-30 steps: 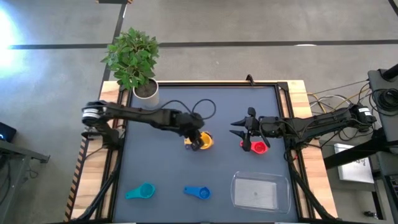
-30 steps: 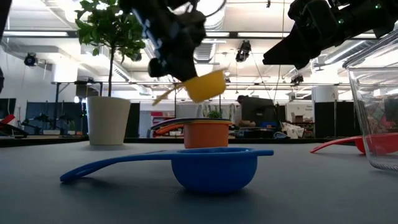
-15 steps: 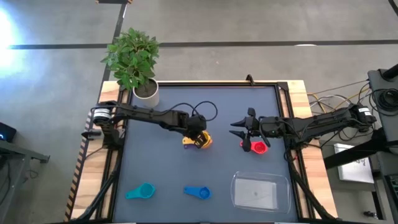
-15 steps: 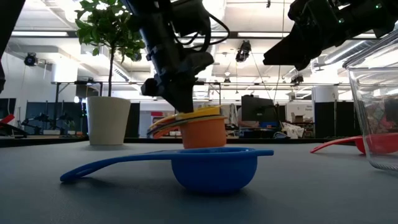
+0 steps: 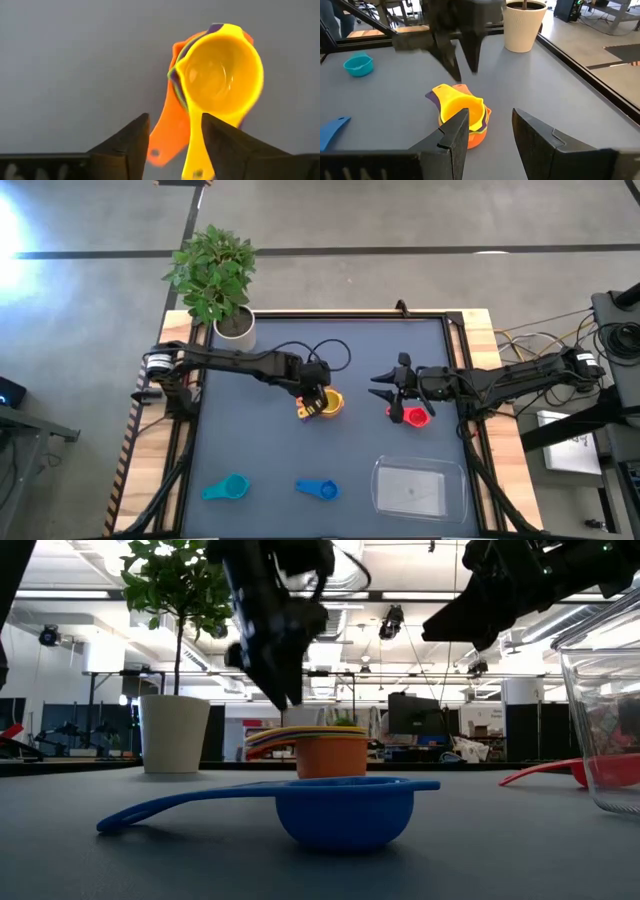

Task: Nest measuring cups in basket
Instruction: Stack the light blue measuring cup on top of the yellow measuring cup

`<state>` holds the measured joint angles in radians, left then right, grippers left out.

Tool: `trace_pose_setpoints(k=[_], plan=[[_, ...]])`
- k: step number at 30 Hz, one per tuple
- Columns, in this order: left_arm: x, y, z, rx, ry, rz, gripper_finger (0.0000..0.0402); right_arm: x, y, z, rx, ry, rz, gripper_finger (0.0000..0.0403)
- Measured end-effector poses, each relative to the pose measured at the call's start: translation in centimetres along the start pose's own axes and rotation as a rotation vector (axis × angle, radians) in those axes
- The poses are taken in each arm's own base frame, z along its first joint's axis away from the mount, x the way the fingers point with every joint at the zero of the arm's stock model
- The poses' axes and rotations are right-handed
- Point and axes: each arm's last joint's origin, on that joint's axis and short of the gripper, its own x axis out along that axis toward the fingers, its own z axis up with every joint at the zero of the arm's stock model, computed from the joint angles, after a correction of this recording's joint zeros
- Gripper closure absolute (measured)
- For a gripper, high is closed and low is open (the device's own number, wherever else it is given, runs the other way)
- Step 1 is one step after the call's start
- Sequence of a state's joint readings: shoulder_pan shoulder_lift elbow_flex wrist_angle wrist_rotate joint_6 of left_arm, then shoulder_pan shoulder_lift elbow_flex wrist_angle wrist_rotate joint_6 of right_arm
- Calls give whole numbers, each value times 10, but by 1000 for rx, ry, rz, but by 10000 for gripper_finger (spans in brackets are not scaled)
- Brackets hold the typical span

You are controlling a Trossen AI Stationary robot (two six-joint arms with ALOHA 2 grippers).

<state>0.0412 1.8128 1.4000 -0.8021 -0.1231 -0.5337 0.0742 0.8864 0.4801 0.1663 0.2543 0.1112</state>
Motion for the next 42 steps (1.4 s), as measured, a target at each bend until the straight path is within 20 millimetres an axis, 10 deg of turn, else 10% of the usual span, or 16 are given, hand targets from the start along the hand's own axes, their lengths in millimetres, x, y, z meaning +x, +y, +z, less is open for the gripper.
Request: trace_pose_setpoints(k=[7, 21, 31, 42], plan=[[-48, -36, -25, 152, -23, 121, 227, 0, 0, -2, -13, 25, -3, 264], [-69, -89, -174, 246, 279, 52, 257, 0, 0, -1, -13, 20, -3, 264], [-78, -60, -248, -10, 224, -165, 267, 0, 0, 4, -10, 8, -1, 264], [-52, -35, -286, -113, 361, -203, 268, 0, 0, 4, -19, 6, -9, 264]])
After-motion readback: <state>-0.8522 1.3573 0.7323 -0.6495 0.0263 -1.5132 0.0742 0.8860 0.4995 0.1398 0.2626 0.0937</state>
